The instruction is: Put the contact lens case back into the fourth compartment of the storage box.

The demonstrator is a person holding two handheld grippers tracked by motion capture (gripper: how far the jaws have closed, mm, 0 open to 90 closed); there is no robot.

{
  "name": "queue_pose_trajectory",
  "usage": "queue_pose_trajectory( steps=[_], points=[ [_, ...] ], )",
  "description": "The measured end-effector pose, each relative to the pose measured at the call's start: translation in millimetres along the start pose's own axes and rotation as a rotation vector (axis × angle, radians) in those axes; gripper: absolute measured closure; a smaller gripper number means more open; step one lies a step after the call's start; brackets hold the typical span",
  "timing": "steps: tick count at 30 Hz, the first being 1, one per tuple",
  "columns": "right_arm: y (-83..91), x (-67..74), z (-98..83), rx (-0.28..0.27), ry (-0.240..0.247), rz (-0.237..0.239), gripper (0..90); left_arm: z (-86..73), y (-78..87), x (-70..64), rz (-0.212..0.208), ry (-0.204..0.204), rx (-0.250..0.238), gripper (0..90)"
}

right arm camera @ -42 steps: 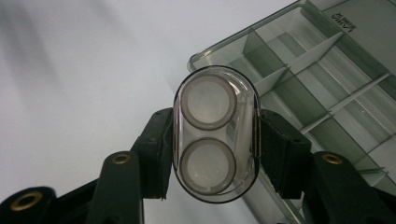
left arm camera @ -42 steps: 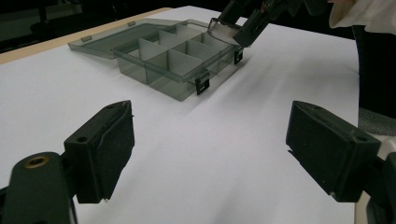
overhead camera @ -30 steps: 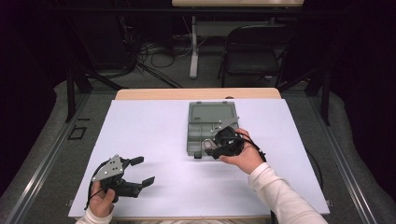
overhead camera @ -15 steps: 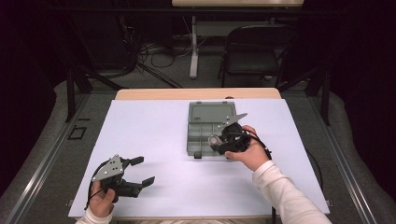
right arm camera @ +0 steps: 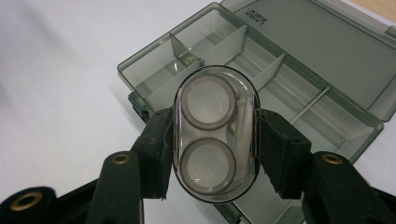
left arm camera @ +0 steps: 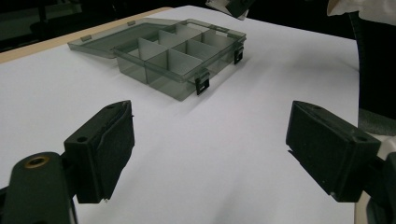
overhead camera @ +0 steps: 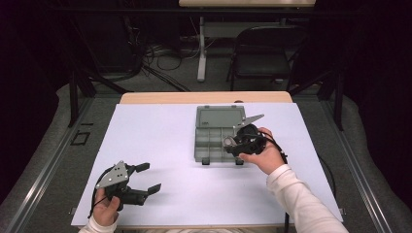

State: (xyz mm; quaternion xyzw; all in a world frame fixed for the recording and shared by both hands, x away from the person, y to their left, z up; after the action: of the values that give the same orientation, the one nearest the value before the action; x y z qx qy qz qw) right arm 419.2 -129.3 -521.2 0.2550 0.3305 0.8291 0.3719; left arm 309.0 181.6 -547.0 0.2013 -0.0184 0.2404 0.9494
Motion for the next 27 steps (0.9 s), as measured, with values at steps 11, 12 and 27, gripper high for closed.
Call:
queue_pose_trajectory(
  steps=[11, 12, 27],
  points=[
    [1.0, -16.4, 5.3, -0.009, -0.034, -0.035, 48.7, 0.0, -0.2, 0.5, 0.001, 0.003, -0.001, 15.9],
    [0.8, -18.1, 5.4, -0.003, -0.039, -0.040, 48.7, 0.0, -0.2, 0.6, 0.002, 0.003, -0.001, 15.9],
    [-2.5, -37.4, 13.8, -0.010, -0.075, -0.076, 48.7, -0.1, -0.2, 0.7, 0.000, 0.005, -0.004, 15.9]
  ],
)
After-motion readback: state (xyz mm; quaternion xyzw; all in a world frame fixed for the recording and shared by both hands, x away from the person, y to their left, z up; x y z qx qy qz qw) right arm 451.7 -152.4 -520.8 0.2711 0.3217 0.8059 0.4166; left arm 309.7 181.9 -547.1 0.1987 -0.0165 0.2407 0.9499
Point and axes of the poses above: each handheld gripper's, and its own axes: y roughly backward along the jaws, z roughly out of its top, x roughly to its left, the point moved 7 cm from there along -y, roughly forward along the jaws, and after that the axes turned 12 degrees about -y, right-handed, at the moved point
